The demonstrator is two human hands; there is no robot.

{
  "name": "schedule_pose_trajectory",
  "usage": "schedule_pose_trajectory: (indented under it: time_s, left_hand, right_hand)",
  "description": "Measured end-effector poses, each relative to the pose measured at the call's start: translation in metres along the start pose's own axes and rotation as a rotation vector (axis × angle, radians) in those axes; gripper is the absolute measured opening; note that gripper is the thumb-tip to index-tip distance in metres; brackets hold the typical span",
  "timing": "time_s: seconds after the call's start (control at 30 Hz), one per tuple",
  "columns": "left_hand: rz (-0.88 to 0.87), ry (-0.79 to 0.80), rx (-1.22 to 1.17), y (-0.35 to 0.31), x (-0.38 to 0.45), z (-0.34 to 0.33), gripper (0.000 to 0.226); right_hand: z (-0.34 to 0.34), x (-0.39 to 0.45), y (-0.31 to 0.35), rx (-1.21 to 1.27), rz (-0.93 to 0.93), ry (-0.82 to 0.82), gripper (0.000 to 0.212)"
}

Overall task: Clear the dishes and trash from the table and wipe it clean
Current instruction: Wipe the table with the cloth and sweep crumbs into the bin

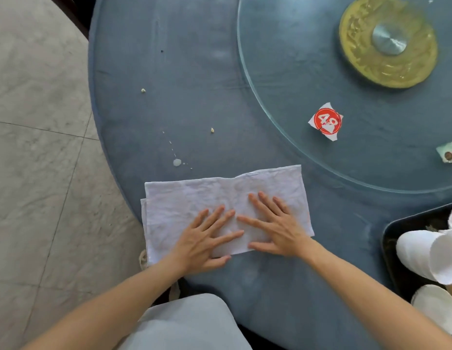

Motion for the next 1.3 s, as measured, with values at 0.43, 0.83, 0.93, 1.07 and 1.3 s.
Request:
schedule_pose_trajectory:
  time_s: [0.43,0.83,0.93,1.07,1.3]
  left_hand:
    - [0.074,-0.120,0.069,0.028,0.004,0.008,0.072]
    - [0.061,-0.155,0.087,0.093,0.011,0.042,0.072]
    - [0.061,-0.156,0.067,0.101,0.012,0.045,0.078]
    - [0.055,-0.153,0.084,0.099,0.013,0.046,0.082]
    - [0.037,-0.139,0.098,0.089,0.004,0.041,0.072]
  right_hand:
    - [0.012,0.040,-0.009,-0.005,0.060,-0.074,0.072]
    - [0.025,0.105,-0.019,-0.035,0.106,-0.120,0.075]
    - [0.026,0.110,-0.020,-0.039,0.111,-0.108,0.075]
    - [0.027,0.112,-0.020,-0.030,0.114,-0.109,0.075]
    - [0.027,0.110,-0.014,-0.075,0.180,-0.077,0.073]
Point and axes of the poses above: each hand's wrist, its own x-axis towards the middle knuckle, its own z-axis out of the back of the hand, y = z × x, the point moved 7 cm from there along x, towards the middle knuckle, and after that the axes turned 3 degrees about -y, right-handed, at the moved point
